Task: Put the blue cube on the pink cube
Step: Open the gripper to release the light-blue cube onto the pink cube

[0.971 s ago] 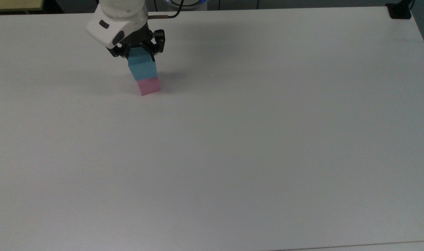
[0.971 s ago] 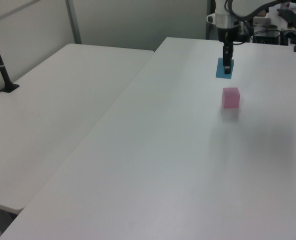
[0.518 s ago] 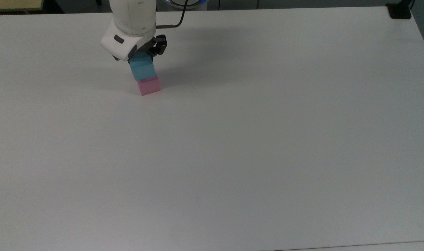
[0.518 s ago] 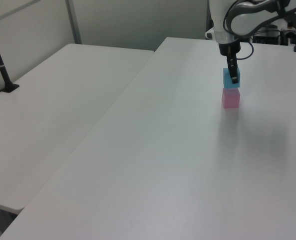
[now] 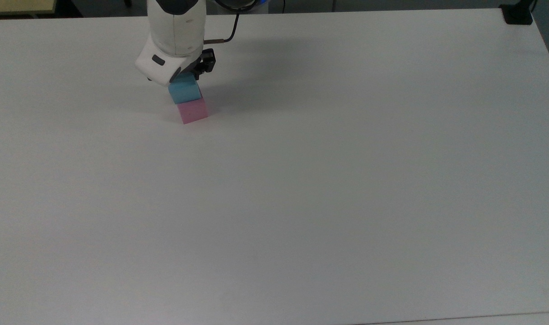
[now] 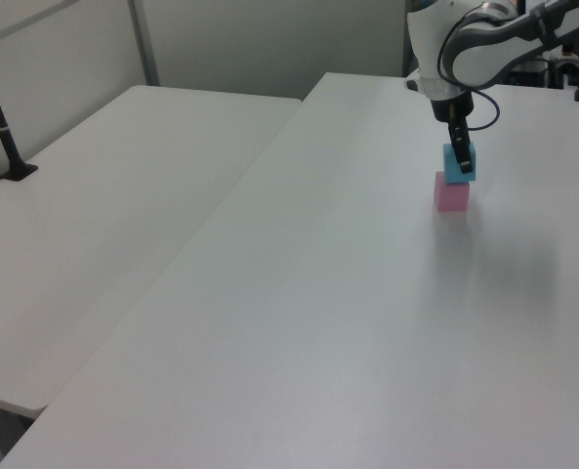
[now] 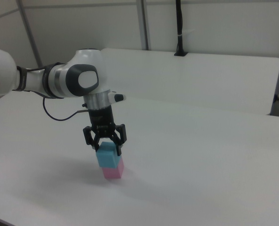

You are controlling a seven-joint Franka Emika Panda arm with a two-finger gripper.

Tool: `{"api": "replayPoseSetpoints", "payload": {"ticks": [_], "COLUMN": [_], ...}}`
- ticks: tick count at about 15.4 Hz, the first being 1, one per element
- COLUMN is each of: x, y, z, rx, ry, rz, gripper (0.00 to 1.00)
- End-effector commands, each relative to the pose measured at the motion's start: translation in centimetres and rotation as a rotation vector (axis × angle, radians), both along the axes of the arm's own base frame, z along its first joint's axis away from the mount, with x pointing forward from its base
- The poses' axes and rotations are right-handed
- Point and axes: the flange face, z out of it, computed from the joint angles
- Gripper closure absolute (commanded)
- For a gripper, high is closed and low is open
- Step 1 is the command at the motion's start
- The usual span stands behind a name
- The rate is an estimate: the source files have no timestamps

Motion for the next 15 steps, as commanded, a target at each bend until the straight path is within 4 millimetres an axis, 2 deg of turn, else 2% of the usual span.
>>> {"api": "replayPoseSetpoints", "payload": {"ticks": [1, 3, 5, 6, 7, 8, 10, 11, 15], "x": [-0.1, -0.1, -0.2, -0.2, 0.1, 0.4, 0.5, 0.2, -0.6], "y": [-0.2, -0.2, -0.1, 0.2, 1.1, 3.0, 4.7, 4.9, 4.1], "z": [0.5, 1.4, 5.9, 9.7, 12.3, 14.9, 16.5, 17.6, 19.3], "rx": [-0.012, -0.01, -0.016, -0.011, 0.003, 0.027, 0.035, 0.039, 0.05], "ry": [-0.053, -0.067, -0.126, -0.165, -0.194, -0.228, -0.266, -0.291, -0.3], "rz": [-0.025, -0.051, -0.13, -0.198, -0.247, -0.301, -0.342, -0.367, -0.407], "gripper": [0.0, 0.0, 0.0, 0.0, 0.0, 0.0, 0.0, 0.0, 0.0]}}
